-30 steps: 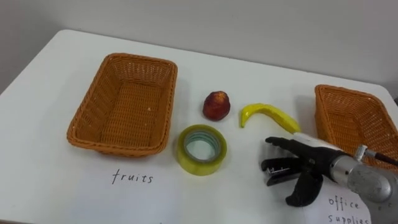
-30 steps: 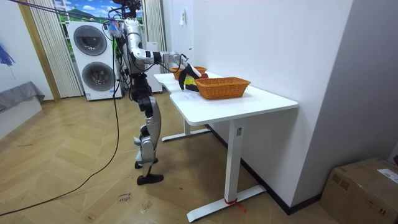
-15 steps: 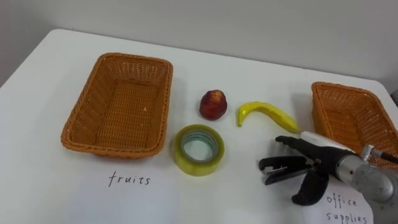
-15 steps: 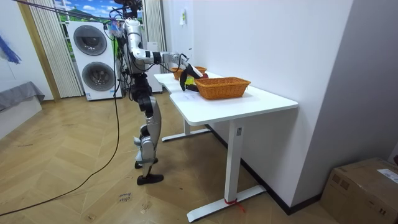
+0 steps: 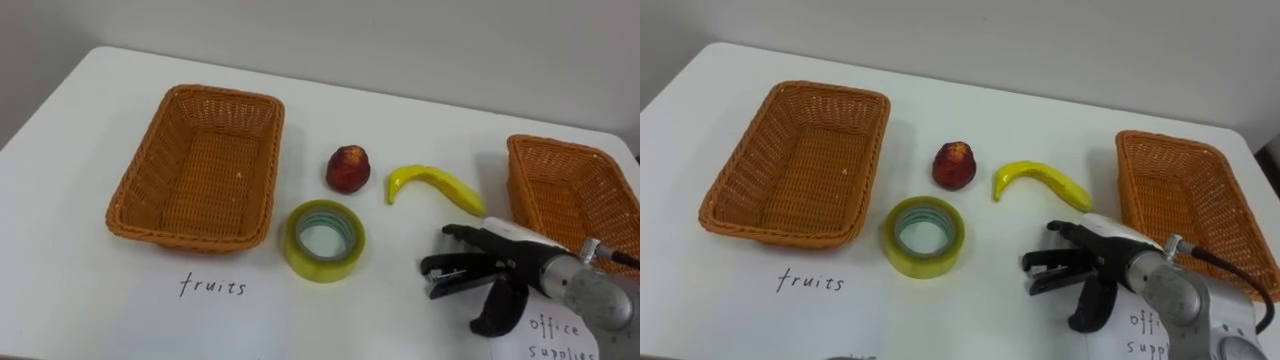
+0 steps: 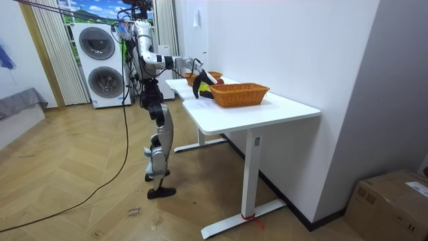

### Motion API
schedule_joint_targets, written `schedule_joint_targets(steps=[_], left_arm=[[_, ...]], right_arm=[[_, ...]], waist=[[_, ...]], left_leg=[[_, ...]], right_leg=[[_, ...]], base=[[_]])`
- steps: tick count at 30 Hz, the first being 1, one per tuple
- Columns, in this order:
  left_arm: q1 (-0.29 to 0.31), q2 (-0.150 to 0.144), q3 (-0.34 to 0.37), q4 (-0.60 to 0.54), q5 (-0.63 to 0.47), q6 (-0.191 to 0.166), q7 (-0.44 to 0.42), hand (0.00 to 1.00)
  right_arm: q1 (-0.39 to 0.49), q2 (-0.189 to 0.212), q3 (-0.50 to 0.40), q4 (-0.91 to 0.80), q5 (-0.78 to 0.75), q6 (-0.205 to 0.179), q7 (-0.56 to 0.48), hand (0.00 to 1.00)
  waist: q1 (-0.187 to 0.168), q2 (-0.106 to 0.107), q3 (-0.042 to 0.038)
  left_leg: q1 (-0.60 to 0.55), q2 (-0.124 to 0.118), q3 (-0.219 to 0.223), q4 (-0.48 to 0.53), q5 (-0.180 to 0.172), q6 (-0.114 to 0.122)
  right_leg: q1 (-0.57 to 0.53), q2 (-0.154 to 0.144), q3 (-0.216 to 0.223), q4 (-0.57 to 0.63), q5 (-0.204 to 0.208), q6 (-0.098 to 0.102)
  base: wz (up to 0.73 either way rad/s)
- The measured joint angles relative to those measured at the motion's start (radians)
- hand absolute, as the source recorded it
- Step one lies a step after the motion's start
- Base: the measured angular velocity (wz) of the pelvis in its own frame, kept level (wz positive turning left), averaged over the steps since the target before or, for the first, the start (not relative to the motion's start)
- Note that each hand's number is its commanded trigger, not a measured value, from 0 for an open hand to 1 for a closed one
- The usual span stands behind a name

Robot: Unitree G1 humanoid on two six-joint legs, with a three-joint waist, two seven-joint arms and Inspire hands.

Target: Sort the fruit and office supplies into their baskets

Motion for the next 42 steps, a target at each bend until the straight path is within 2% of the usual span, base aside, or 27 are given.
schedule_joint_targets(steps=[4,9,12,13,14,15,29,42], left_arm=[[0.000,0.000,-0.016,0.000,0.000,0.000,0.003,0.00],[0.000,-0.001,-0.028,-0.001,0.000,0.001,0.003,0.00],[0.000,0.000,-0.028,-0.001,0.000,0.001,0.003,0.00],[0.000,0.000,-0.028,-0.001,0.000,0.001,0.003,0.00],[0.000,0.000,-0.028,-0.001,0.000,0.001,0.003,0.00],[0.000,0.000,-0.028,-0.002,0.000,0.001,0.004,0.00],[0.002,0.000,-0.029,-0.009,0.000,0.002,0.009,0.00],[0.001,0.000,-0.039,-0.010,0.000,0.001,0.009,0.00]], right_arm=[[0.000,0.002,0.002,-0.008,-0.001,0.009,0.001,0.00],[-0.001,0.002,0.003,-0.017,-0.001,0.022,0.006,0.00],[-0.001,0.002,0.003,-0.021,-0.001,0.030,0.011,0.00],[-0.001,0.002,0.003,-0.021,-0.001,0.031,0.011,0.41],[-0.001,0.002,0.003,-0.021,-0.001,0.031,0.012,0.89],[-0.001,0.002,0.006,-0.021,-0.001,0.032,0.012,1.00],[-0.021,0.005,0.029,-0.020,-0.017,0.043,-0.066,1.00],[-0.018,0.013,0.039,-0.035,0.013,0.041,-0.047,1.00]], waist=[[0.002,0.008,-0.0007],[0.007,0.021,-0.0060],[0.012,0.024,-0.0053],[0.013,0.024,-0.0052],[0.014,0.024,-0.0052],[0.016,0.024,-0.0052],[0.019,0.021,-0.0056],[0.017,0.015,-0.0048]], left_leg=[[-0.001,0.000,0.000,0.001,0.000,0.000],[-0.001,0.000,0.000,0.000,0.000,0.000],[-0.001,0.000,0.000,-0.001,0.000,0.000],[-0.001,0.000,-0.001,-0.002,0.000,0.000],[-0.001,0.000,-0.001,-0.002,0.000,0.000],[0.000,0.000,-0.001,-0.002,0.000,0.000],[0.001,0.000,-0.004,-0.001,0.000,0.000],[0.001,0.000,-0.004,-0.001,0.000,0.000]], right_leg=[[0.000,0.000,-0.001,0.000,0.000,0.000],[0.000,0.000,-0.001,0.000,0.001,0.000],[0.001,0.000,-0.001,0.000,0.000,0.000],[0.002,0.000,-0.002,0.000,0.001,0.000],[0.002,0.000,-0.002,0.000,0.000,0.000],[0.002,0.000,-0.002,0.000,0.001,0.000],[0.004,0.000,-0.010,-0.002,0.001,0.000],[0.006,0.000,-0.010,-0.001,0.001,-0.001]], base=[[0.00],[0.00],[0.00],[0.00],[0.00],[0.00],[0.00],[0.00]])
